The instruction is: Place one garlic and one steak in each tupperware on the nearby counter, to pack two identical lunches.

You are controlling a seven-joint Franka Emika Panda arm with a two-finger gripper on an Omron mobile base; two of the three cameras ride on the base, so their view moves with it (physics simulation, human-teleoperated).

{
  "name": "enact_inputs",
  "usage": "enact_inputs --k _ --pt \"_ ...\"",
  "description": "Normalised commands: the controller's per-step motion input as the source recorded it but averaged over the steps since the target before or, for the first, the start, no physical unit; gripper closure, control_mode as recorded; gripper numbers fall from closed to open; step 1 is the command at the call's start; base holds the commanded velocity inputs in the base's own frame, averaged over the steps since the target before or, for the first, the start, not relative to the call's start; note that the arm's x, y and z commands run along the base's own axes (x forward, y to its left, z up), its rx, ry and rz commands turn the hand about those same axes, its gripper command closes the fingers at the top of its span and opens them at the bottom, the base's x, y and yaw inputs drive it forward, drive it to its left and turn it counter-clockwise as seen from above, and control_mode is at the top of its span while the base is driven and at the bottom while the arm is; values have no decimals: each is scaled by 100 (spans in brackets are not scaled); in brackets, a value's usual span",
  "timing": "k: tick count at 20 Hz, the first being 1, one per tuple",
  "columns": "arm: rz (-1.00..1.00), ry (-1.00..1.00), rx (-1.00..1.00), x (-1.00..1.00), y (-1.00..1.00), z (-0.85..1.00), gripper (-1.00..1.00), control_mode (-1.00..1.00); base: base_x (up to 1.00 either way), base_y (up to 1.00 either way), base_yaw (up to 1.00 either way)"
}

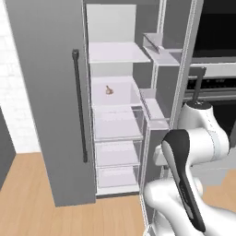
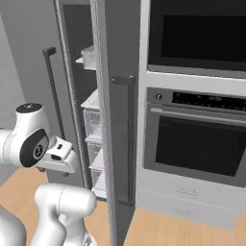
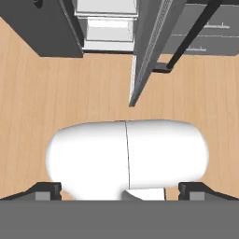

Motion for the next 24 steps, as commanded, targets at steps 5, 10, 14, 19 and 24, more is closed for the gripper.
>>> enact_inputs --k 5,10,14,19,24 --pt "0 0 0 0 0 0 -100 100 -55 100 -39" --pt "0 0 0 0 0 0 -100 100 60 94 -45" --pt "0 0 0 0 0 0 -100 100 100 7 -42" --pt "0 0 0 0 0 0 -100 100 98 0 -5" --pt "0 0 0 0 0 0 -100 100 73 -18 12"
